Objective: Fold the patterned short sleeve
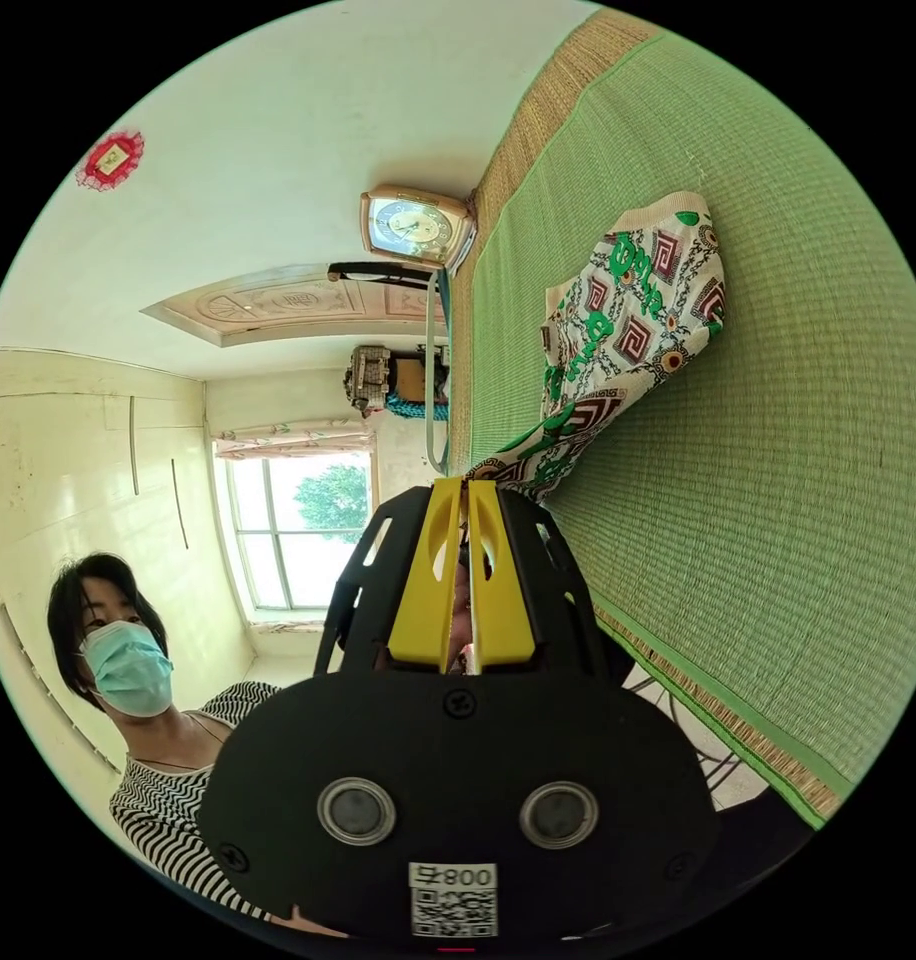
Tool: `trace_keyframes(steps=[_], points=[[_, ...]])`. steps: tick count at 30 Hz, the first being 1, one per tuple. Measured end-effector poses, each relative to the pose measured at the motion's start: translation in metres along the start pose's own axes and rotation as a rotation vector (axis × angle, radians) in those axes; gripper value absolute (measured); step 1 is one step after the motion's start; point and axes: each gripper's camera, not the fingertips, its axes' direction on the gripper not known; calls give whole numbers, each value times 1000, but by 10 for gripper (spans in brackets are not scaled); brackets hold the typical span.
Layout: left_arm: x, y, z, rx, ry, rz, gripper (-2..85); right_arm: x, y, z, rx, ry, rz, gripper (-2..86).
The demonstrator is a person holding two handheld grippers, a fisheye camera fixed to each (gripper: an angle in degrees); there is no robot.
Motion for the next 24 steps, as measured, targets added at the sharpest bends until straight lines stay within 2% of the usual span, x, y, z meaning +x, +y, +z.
trace_keyframes(steps=[7,12,16,24], points=[[-9,10,4,33,14,-15,98,-14,15,-9,17,-18,14,8],[-15,21,25,12,-62,-4,39,-25,25,-13,15,-6,23,8],[-17,37,41,-9,-84,31,25,-33,39,-19,14,32,36,8],[-17,118,81,-125,-144,169,18,-46,92,-39,-5,65,70,8]])
